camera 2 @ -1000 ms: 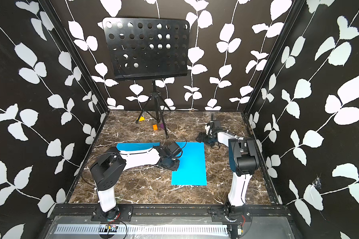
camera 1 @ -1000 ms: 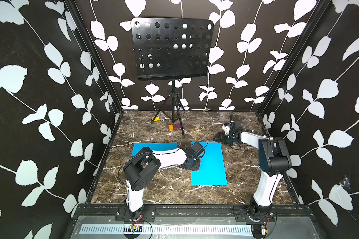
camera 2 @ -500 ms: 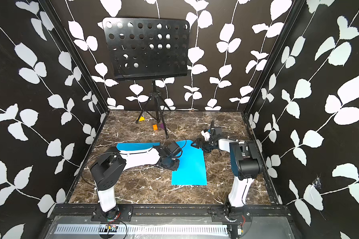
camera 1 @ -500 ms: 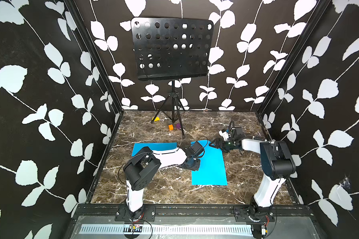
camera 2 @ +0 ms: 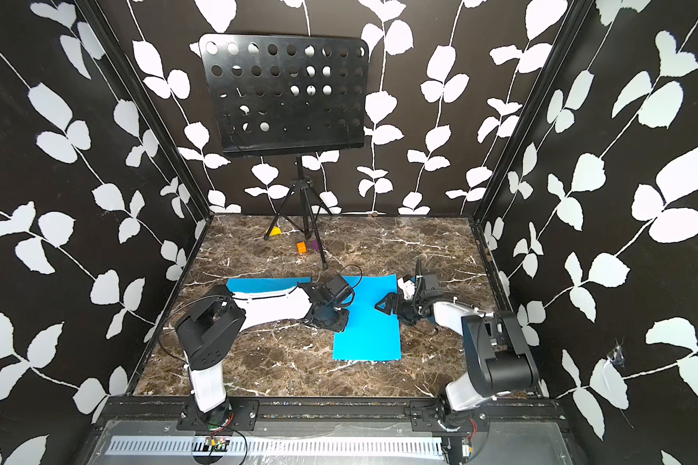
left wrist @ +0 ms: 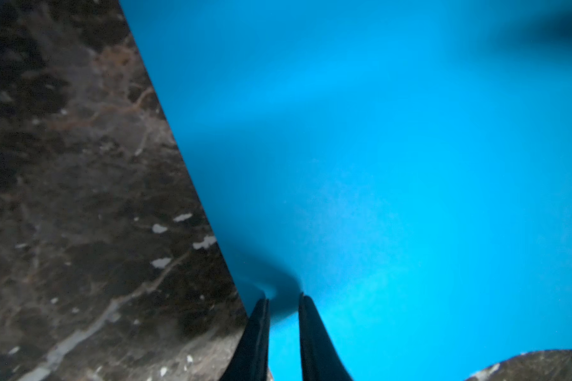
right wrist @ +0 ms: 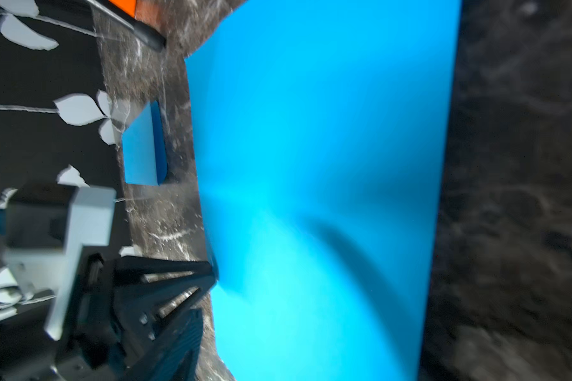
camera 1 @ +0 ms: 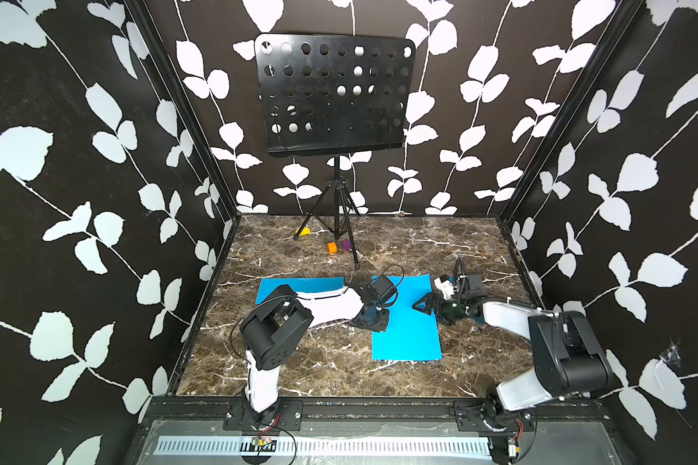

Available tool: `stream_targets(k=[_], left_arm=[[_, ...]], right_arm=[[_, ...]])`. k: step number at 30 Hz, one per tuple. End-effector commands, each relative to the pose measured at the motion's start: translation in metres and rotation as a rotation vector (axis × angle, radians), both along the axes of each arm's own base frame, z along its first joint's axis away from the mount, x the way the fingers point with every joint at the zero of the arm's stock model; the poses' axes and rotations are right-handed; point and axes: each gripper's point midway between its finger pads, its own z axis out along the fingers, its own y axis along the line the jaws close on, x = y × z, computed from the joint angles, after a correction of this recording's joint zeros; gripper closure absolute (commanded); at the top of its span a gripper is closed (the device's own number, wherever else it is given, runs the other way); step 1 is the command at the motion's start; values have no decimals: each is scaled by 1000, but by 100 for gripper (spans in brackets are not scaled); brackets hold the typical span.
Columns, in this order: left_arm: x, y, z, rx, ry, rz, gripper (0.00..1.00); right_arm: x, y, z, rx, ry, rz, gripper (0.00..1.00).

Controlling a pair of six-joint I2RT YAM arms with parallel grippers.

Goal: Fold the rectangular paper in half along the long edge
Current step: Fold the paper at the center of the board.

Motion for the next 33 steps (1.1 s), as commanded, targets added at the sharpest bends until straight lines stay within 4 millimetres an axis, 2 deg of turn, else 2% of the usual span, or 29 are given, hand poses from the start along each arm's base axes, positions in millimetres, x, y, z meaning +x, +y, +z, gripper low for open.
stream_targets(k=[1,4,5,7,10,13,16,19,20,22,24,26,29,33], left_arm=[[-28,50,-50,211,131,18,79],[-27,50,-49,211,129,17,79],[-26,50,-48,209,126,19,79],[-25,48,-45,203,117,20,75],[-19,41,-35,169,88,14,55],[-12,30,-16,108,47,10,38],[-3,14,14,7,-16,4,27],[7,7,47,-76,-94,20,22],[11,9,54,-84,-121,35,22],[14,21,55,-74,-130,83,22],[13,35,43,-56,-90,144,25],[9,48,24,-53,-19,207,35],[4,43,9,-137,46,240,50],[4,22,7,-260,90,238,62]], right_arm=[[-6,-13,-13,-70,41,-63,41],[-4,-16,-15,-95,39,-72,68],[-3,-18,-16,-107,40,-74,80],[-3,-21,-19,-131,38,-75,99],[-4,-26,-23,-172,38,-68,100],[-7,-30,-24,-202,39,-56,100],[-8,-30,-24,-202,38,-52,100],[-7,-27,-22,-188,33,-41,100],[-7,-25,-22,-181,32,-32,100],[-5,-21,-20,-163,28,-19,100],[-2,-20,-20,-162,26,-19,100],[1,-17,-19,-151,27,-17,100],[3,-12,-18,-134,28,-6,100],[4,-9,-19,-132,30,0,100]])
